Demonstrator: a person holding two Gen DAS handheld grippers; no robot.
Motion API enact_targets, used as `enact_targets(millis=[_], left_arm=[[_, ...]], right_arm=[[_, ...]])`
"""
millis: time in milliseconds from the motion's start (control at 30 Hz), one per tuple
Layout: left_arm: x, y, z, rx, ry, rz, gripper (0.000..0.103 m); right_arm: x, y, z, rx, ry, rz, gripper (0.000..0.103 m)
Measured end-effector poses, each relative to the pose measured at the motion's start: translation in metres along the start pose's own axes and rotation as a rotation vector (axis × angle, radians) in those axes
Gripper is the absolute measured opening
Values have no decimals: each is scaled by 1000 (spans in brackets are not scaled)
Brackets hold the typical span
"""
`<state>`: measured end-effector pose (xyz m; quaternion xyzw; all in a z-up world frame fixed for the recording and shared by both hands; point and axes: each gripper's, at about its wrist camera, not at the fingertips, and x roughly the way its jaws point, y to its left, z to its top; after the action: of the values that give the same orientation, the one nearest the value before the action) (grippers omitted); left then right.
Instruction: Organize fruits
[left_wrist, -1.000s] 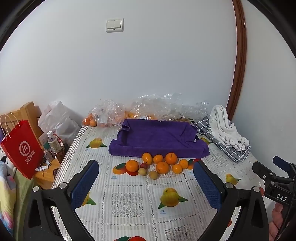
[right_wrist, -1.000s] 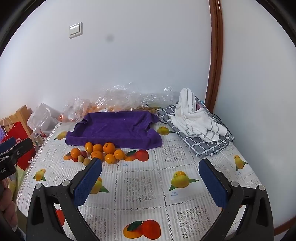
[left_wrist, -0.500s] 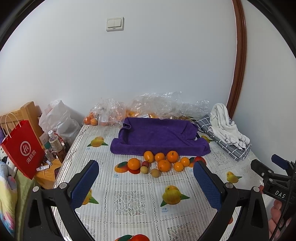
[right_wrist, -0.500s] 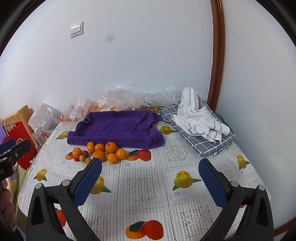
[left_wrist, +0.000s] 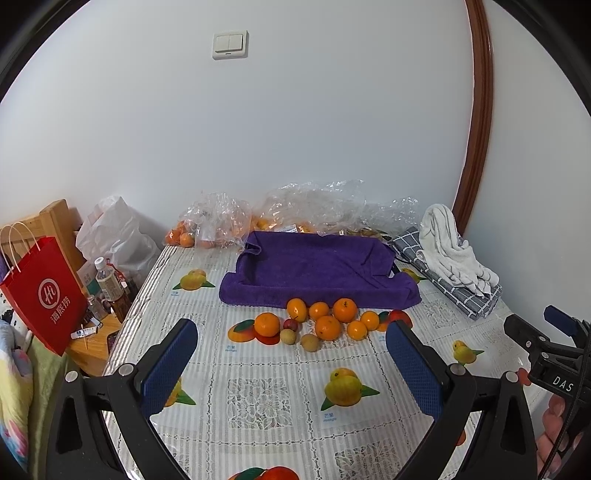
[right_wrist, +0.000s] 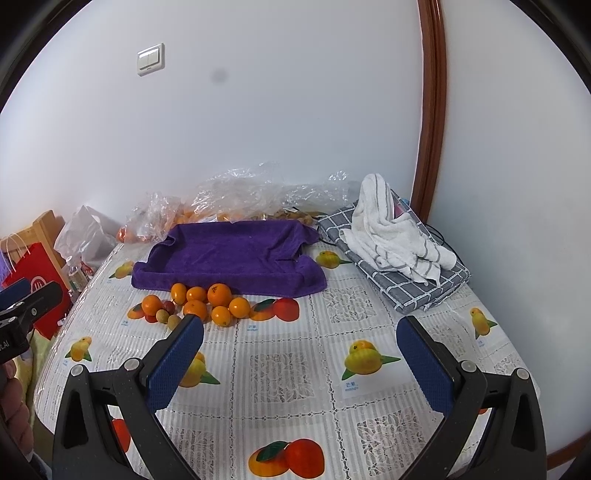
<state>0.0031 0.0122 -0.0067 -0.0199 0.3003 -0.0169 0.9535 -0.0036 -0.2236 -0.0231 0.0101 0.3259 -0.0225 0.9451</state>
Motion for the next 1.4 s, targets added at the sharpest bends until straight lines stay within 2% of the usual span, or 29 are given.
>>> enact_targets(millis=[700,967,1133,1300,1400], left_arm=[[13,0,3,21,2,-4,103],[32,5,-2,28,10,-5,103],[55,16,-5,6,40,-20,103],[84,23,-7,27,77,15,103],[100,30,-7,21,103,-3,103]], right_arm=[[13,3,2,3,11,6,103],[41,10,-3,-10,40,12,103],[66,14,-7,-19,52,3,103],[90,18,-10,-33,49,-11,103],[109,21,-10,-43,73,-1,103]])
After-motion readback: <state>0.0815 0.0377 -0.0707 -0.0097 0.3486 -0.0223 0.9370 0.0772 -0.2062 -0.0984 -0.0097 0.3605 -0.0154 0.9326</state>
